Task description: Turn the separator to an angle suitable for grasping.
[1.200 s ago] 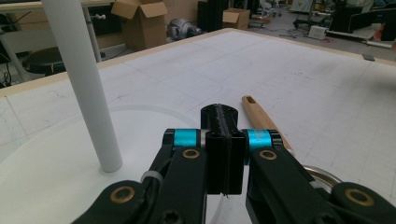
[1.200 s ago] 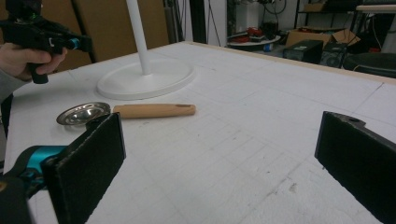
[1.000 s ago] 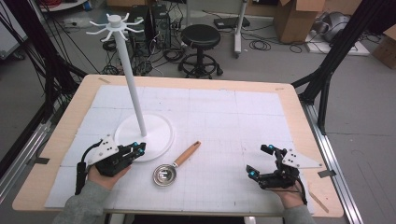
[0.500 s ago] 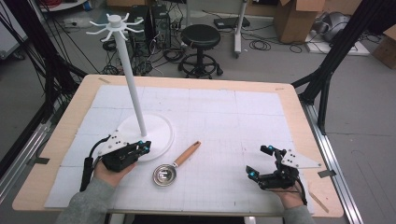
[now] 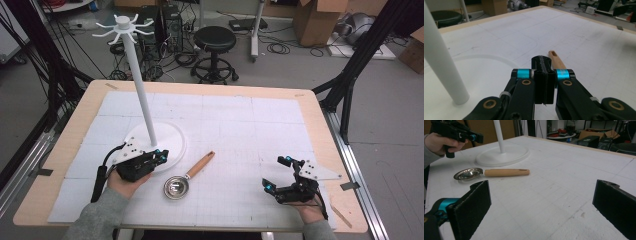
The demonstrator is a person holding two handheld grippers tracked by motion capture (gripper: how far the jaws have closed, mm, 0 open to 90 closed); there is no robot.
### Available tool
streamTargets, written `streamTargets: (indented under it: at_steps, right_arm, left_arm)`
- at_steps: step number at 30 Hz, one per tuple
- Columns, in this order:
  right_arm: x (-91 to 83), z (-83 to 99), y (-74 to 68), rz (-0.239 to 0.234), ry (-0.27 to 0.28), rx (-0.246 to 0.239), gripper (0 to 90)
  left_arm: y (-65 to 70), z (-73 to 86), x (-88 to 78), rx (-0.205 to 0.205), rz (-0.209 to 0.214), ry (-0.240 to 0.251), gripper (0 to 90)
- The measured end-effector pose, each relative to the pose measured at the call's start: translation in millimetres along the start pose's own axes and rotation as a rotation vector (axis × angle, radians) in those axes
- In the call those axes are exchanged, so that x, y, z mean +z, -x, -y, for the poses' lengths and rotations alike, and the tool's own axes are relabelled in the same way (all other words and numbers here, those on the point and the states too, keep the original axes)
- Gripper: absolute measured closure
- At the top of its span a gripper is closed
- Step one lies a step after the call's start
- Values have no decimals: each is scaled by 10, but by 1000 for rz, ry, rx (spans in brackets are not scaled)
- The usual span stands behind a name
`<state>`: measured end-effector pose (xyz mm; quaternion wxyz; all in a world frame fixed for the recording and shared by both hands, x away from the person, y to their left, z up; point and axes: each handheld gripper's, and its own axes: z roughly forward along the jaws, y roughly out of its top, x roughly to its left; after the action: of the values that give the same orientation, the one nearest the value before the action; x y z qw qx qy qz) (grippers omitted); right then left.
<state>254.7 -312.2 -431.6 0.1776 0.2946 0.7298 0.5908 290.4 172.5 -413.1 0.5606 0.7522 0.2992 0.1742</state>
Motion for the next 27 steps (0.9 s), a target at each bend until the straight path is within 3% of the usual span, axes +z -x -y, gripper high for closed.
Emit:
streamTargets:
  at_steps: [6, 10, 20, 27]
  right_arm:
    - [-12, -1, 5, 1, 5, -4, 9]
    - [-7, 1, 5, 1, 0, 0, 9]
    - [-11, 2, 3, 1, -3, -3, 9]
    - [-10, 2, 5, -2, 0, -1, 9]
  left_arm:
    - [-42, -1, 84, -20, -5, -18, 896]
    - [-63, -10, 130, -46, 13, -14, 896]
    - [-82, -4, 257, -55, 8, -31, 896]
    - [-47, -31, 369, -40, 17, -73, 896]
